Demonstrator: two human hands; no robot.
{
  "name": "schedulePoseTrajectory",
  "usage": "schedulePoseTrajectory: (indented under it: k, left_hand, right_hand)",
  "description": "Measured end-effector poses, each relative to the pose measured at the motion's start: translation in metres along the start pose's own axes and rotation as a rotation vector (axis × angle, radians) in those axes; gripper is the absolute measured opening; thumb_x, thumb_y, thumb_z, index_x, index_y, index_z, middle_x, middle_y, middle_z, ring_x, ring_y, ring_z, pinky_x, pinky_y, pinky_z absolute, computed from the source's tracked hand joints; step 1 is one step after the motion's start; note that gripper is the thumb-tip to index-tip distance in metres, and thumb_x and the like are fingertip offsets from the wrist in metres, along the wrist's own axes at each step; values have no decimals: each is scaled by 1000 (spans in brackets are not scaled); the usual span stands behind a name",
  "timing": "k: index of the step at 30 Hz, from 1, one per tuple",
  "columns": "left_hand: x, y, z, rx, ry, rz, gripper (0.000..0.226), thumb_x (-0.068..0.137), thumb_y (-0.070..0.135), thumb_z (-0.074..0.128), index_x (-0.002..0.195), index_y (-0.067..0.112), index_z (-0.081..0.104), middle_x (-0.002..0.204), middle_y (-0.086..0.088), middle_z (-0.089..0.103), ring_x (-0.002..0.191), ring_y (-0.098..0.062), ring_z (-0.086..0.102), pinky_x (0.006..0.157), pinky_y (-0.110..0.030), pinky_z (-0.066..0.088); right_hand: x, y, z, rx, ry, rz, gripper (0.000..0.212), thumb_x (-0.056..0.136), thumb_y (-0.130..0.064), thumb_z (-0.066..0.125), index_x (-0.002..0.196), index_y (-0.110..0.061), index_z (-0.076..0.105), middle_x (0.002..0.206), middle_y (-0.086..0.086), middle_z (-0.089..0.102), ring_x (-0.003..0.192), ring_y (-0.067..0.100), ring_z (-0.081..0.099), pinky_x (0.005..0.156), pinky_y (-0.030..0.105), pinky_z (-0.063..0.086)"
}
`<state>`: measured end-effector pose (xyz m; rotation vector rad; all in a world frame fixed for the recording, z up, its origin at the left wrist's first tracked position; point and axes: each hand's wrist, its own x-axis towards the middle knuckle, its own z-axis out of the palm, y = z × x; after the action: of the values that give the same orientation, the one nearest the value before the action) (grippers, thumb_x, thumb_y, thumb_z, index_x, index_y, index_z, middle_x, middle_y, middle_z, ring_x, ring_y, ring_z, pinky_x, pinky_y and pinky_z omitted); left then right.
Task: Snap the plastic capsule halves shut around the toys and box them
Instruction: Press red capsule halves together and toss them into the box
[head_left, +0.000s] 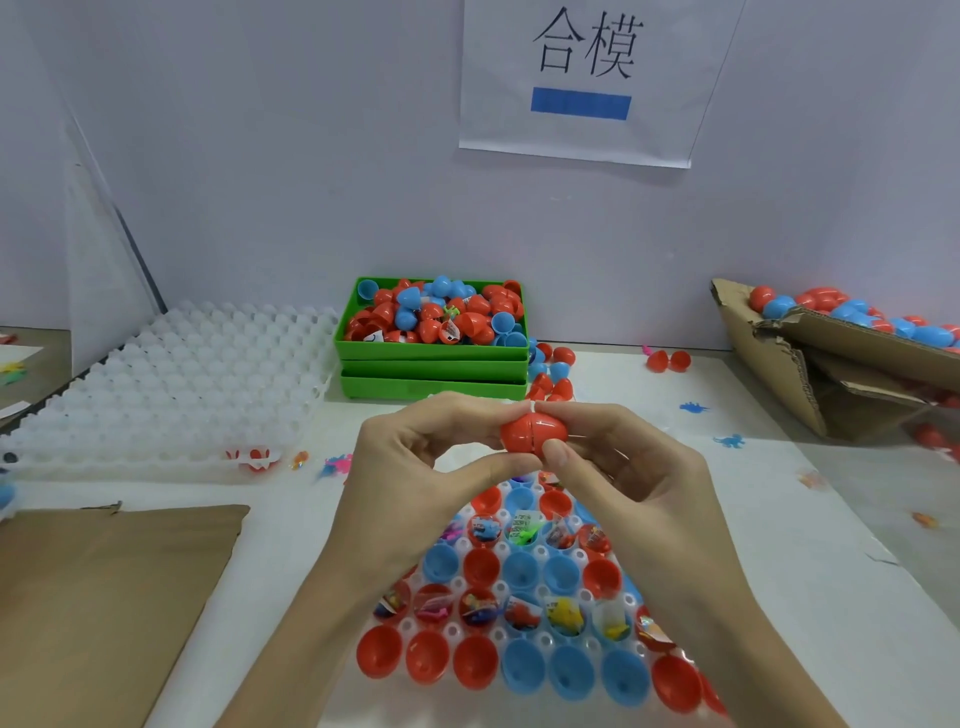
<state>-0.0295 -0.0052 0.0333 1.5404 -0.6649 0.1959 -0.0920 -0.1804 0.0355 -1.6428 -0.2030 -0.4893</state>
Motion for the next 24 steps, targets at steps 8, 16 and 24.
schedulePoseTrajectory:
  k: [8, 16, 24]
  left_hand:
    - [-1, 1, -2, 100, 59, 8, 36, 67, 32, 90, 102, 30, 81, 93, 14, 80, 94, -15, 76, 85, -19, 59]
    - [-2, -2, 0, 113, 53, 0, 38, 70, 32, 87, 107, 28, 81, 97, 13, 80, 98, -18, 75, 88, -22, 59]
    - [-3, -4, 8, 72, 15, 20, 38, 88, 25, 76, 126, 23, 75, 114, 13, 78, 111, -15, 72, 95, -21, 56]
  right_hand:
    - [0, 1, -1, -41, -29, -5, 27, 89, -22, 74, 116, -25, 75, 104, -14, 78, 100, 8, 74, 82, 15, 57]
    - [2, 3, -5, -9, -62, 63, 24, 91, -21, 74, 115, -22, 74, 108, -8, 78, 103, 12, 75, 86, 20, 59]
    - [1, 8, -2, 58, 44, 85, 24, 89, -28, 77, 112, -32, 75, 104, -8, 79, 97, 14, 77, 82, 16, 58]
